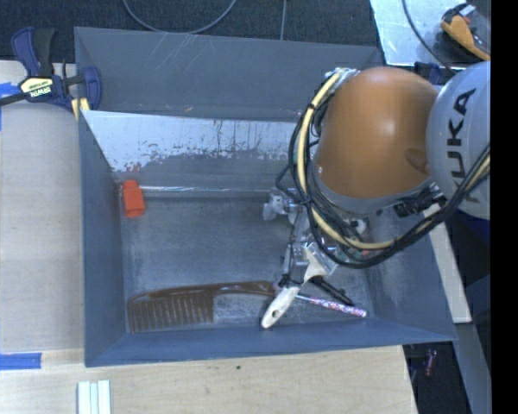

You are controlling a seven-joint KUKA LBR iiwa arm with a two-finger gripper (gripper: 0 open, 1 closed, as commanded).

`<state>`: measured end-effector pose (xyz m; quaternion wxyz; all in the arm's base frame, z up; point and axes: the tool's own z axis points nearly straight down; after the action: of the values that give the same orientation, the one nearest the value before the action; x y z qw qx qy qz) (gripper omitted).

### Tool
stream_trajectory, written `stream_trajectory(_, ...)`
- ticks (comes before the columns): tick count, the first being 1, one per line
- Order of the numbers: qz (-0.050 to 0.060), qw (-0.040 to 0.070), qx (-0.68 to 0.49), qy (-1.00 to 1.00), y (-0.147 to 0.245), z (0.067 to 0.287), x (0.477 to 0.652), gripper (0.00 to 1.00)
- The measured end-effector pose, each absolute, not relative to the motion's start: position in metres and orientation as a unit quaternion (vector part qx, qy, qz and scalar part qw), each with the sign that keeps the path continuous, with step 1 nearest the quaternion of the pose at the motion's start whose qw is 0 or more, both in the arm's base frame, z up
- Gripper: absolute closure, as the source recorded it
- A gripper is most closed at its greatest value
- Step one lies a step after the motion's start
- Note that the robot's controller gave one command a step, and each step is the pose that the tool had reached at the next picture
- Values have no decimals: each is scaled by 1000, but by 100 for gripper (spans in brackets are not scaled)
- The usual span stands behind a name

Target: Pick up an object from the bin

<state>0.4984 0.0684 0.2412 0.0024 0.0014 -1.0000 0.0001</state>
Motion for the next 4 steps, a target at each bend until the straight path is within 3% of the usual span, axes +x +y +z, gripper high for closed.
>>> stream_trajectory(1, 0, -2, 0, -1000, 68, 245, 500, 0)
stream_trajectory(2, 0, -3, 115, -993, 20, 138, 494, 0)
stream_trajectory(3, -1, -7, 40, -999, -6, 159, 486, 0)
stream_trajectory(4, 0, 0, 191, -982, -27, 119, 485, 0)
